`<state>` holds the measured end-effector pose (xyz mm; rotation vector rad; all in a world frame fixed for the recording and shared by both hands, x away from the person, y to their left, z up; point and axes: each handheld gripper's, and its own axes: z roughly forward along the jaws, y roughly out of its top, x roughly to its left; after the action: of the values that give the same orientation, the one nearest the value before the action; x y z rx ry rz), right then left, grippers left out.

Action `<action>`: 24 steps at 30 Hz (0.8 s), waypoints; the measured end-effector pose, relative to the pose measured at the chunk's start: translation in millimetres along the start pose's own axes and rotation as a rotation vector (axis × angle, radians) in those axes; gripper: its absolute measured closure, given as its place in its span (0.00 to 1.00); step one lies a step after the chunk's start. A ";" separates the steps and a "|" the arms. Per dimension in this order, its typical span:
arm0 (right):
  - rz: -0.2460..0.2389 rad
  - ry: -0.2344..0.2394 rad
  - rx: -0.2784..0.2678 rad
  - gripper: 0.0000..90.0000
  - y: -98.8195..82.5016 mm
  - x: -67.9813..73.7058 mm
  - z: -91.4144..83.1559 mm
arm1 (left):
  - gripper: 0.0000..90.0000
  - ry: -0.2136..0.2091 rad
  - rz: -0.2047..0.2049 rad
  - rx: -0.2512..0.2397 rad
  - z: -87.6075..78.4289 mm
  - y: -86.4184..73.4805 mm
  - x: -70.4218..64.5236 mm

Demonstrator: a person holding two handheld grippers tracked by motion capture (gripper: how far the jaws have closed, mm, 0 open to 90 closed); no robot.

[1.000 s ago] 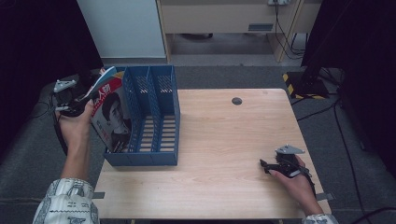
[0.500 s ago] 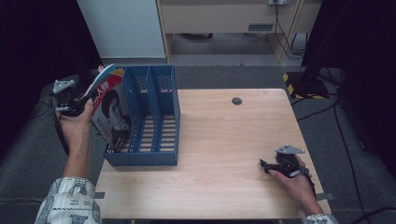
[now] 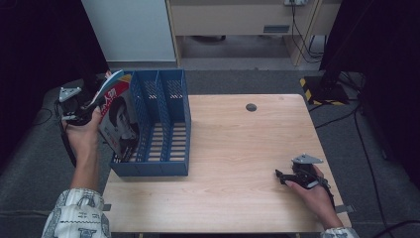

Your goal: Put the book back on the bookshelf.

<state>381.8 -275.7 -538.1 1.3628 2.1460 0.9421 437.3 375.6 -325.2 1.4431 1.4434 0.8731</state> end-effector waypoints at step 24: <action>-0.002 0.002 0.001 0.19 0.0 0.4 -0.1 | 0.83 -0.024 -0.016 -0.025 -0.5 -5.7 4.0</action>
<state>381.5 -275.4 -538.0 1.3606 2.1493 0.9415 435.0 379.2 -330.8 1.4171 1.4196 0.8579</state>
